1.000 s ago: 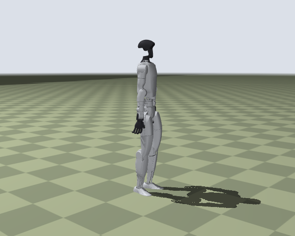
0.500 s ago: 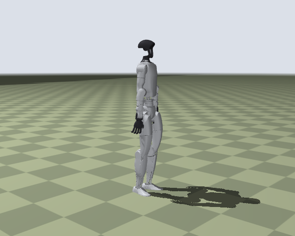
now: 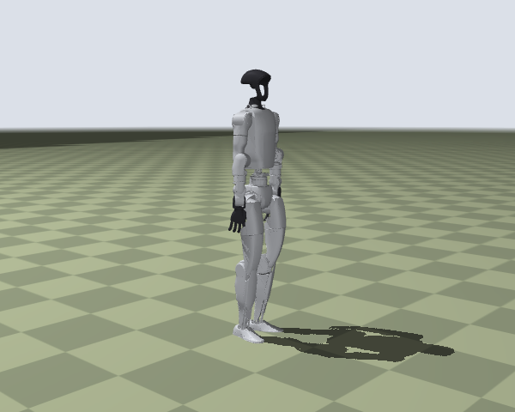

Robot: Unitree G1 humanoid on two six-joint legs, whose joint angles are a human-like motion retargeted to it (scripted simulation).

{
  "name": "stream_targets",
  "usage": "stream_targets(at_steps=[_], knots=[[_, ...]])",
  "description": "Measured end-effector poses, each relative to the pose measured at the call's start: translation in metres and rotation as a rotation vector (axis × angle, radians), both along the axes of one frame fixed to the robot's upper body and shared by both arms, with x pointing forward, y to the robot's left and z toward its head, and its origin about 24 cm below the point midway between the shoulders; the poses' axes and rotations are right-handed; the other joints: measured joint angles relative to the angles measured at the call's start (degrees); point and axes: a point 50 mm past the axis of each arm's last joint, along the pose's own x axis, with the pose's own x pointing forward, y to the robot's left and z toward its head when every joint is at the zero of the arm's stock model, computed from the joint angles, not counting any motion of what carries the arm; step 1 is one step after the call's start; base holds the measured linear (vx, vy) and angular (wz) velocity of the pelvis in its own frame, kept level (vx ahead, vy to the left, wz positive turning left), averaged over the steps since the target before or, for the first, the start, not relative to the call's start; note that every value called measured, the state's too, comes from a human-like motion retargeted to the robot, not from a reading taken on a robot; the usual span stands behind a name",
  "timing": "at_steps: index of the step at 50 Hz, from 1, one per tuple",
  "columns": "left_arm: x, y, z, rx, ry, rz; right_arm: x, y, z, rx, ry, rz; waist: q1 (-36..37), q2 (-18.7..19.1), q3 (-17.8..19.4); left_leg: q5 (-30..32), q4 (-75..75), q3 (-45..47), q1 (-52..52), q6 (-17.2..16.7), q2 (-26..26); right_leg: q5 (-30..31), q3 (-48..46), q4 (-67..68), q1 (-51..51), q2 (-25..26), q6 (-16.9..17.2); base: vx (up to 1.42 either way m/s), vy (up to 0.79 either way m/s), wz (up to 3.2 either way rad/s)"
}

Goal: In place motions

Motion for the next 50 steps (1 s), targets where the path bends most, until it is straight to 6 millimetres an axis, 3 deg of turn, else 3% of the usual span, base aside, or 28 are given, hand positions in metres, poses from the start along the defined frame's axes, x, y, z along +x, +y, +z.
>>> stream_targets(at_steps=[9, 21, 27, 37, 45, 50], knots=[[0.009, 0.001, -0.001, 0.015, -0.027, -0.025, -0.016, -0.013, 0.003, -0.066, 0.065, -0.025, 2.58, 0.02, 0.65, -1.58, 1.62, 7.78, 0.56, 0.44, 0.80, 1.06, 6.86, 0.33, -0.73, 1.65, -0.90, -0.03, -0.02, -0.75], [0.015, 0.002, -0.001, 0.026, -0.033, -0.084, -0.027, -0.017, 0.006, -0.073, 0.152, -0.019, 2.09, -0.22, 0.55, -2.07, 3.23, 10.37, 0.69, 1.25, 0.11, 1.76, 9.33, -0.29, -1.71, 2.49, -1.30, -0.03, 0.01, -0.12], [0.022, -0.002, -0.001, 0.025, -0.048, -0.113, -0.016, -0.021, 0.005, -0.064, 0.134, 0.011, 2.11, -1.04, 1.35, -2.56, 5.83, 6.18, -0.65, 0.45, -1.01, 1.67, 8.09, -0.37, -1.82, 0.92, -1.18, -0.06, 0.05, 0.20], [0.005, -0.004, -0.001, 0.007, 0.008, -0.119, -0.003, -0.015, 0.003, -0.040, 0.073, -0.008, 0.49, 0.72, 0.29, -0.76, 2.47, 5.46, -0.67, 0.10, 0.31, 1.47, 7.44, -0.48, -1.32, 1.34, -0.64, 0.02, 0.00, 0.04], [0.004, -0.003, 0.000, -0.009, 0.010, -0.079, 0.010, -0.010, 0.001, -0.025, 0.023, 0.021, -0.56, 1.07, 0.28, -0.97, 1.00, 3.81, -0.42, 1.04, -0.32, 1.21, 5.75, 0.43, -2.27, 0.83, 0.00, -0.01, -0.05, 0.16], [0.006, -0.001, 0.000, -0.014, 0.002, -0.079, 0.019, -0.006, 0.001, -0.005, -0.019, 0.034, -4.77, 1.58, 0.68, -1.08, 0.55, -0.11, -0.69, 0.84, 0.12, 0.17, 2.20, 2.71, -3.74, -0.07, 0.43, -0.07, -0.09, 0.59]])
